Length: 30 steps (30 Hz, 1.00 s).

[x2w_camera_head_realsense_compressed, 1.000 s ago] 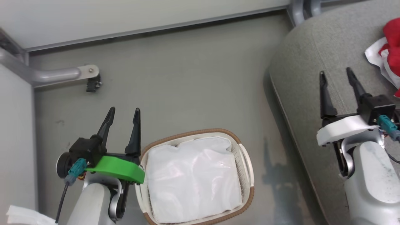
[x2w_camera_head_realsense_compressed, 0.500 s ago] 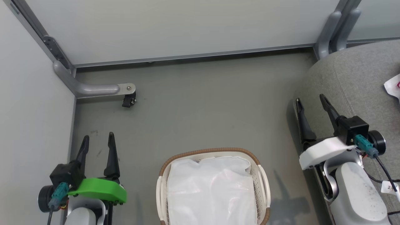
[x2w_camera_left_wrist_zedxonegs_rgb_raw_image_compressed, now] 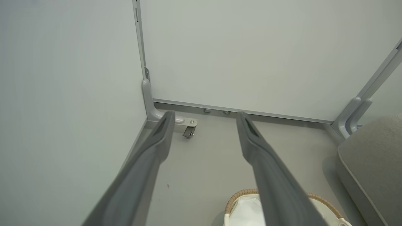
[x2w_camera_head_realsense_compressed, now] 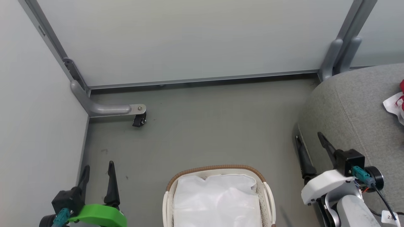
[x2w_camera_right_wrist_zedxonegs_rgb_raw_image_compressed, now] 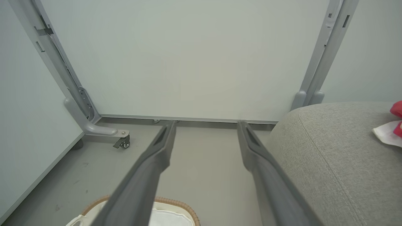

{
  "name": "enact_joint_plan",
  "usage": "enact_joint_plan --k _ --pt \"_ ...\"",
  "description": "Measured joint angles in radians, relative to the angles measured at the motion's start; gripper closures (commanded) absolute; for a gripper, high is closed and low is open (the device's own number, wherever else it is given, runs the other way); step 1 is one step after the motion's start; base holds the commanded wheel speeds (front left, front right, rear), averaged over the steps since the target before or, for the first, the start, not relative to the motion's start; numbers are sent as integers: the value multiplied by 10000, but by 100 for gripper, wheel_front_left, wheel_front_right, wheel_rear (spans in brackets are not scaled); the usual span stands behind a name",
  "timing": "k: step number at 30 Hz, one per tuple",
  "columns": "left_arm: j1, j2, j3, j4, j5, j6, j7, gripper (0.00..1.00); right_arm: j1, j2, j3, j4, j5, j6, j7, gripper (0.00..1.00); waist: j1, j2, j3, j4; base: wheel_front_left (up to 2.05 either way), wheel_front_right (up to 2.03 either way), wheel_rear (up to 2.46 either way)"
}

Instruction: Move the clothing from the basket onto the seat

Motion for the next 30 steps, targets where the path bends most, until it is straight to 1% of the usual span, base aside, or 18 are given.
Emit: enact_joint_plan --k 5,6,11,13,30 --pt "273 -4 8 48 -109 0 0 0 332 10 111 58 228 0 0 0 0 0 -257 -9 0 0 0" --pt "312 -8 40 56 -190 0 0 100 340 12 128 59 267 0 0 100 0 0 -288 -19 0 0 0" --pt "408 -65 -13 456 -196 2 12 100 546 100 121 447 286 2 19 100 0 0 -302 -22 0 0 0" --pt "410 -81 -4 489 -447 2 127 100 593 115 79 510 531 2 142 100 0 0 -305 -21 0 0 0" --pt "384 -81 234 165 -3317 2 920 100 669 109 -176 79 3724 2 909 100 0 0 -330 -17 0 0 0"
